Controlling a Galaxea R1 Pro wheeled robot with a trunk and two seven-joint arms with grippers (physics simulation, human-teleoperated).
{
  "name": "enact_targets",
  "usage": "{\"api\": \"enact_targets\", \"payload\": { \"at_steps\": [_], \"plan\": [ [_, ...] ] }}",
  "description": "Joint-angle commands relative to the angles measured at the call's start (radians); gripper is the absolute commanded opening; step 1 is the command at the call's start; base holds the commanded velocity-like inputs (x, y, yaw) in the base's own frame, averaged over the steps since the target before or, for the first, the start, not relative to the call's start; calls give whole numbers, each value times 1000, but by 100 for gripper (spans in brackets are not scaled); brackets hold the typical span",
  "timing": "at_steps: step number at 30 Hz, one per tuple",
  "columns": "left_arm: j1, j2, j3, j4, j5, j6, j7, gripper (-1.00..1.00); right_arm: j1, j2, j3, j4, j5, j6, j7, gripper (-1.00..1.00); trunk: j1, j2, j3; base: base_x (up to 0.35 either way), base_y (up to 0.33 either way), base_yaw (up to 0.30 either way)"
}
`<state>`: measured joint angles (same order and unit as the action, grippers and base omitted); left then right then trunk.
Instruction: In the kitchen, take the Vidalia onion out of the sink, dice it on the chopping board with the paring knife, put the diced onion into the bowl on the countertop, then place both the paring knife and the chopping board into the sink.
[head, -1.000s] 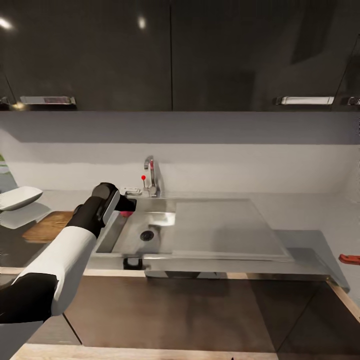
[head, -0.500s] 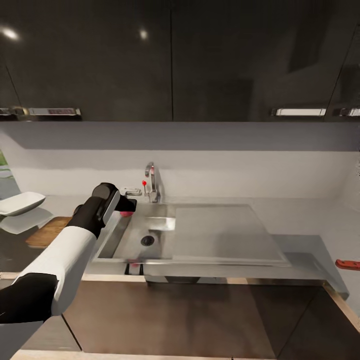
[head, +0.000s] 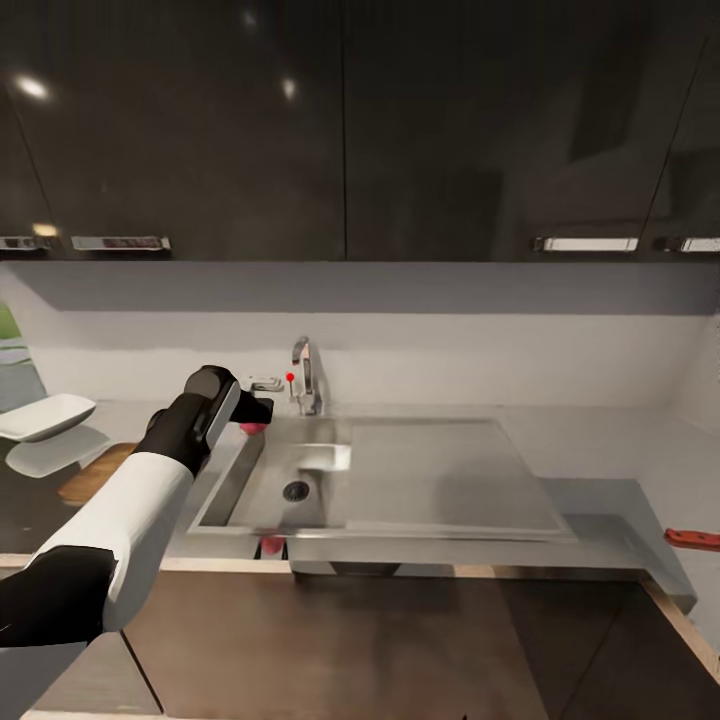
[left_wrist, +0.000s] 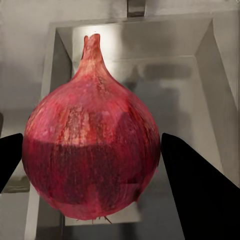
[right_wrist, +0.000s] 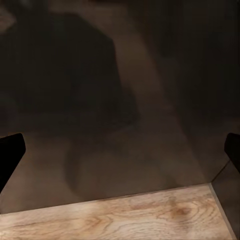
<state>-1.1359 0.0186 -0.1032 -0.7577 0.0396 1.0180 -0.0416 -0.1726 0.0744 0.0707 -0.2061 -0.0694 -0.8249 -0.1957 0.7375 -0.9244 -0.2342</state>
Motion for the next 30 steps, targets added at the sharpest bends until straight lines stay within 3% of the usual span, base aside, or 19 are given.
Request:
{"api": "enact_targets", "payload": {
  "at_steps": [1, 17, 30],
  "plan": [
    [-1, 1, -4, -1, 3, 4, 0, -100, -1, 0, 8, 1, -7, -3, -4, 100, -4, 6, 3, 0, 0, 0],
    [-1, 1, -4, 15, 3, 4, 0, -100, -1, 0, 8, 1, -7, -3, -4, 100, -65, 118, 78, 0, 0, 0],
    [1, 0, -4, 5, 7, 4, 0, -100, -1, -1, 8, 1, -7, -3, -4, 100, -65, 118, 81, -50, 35, 0]
  ]
}}
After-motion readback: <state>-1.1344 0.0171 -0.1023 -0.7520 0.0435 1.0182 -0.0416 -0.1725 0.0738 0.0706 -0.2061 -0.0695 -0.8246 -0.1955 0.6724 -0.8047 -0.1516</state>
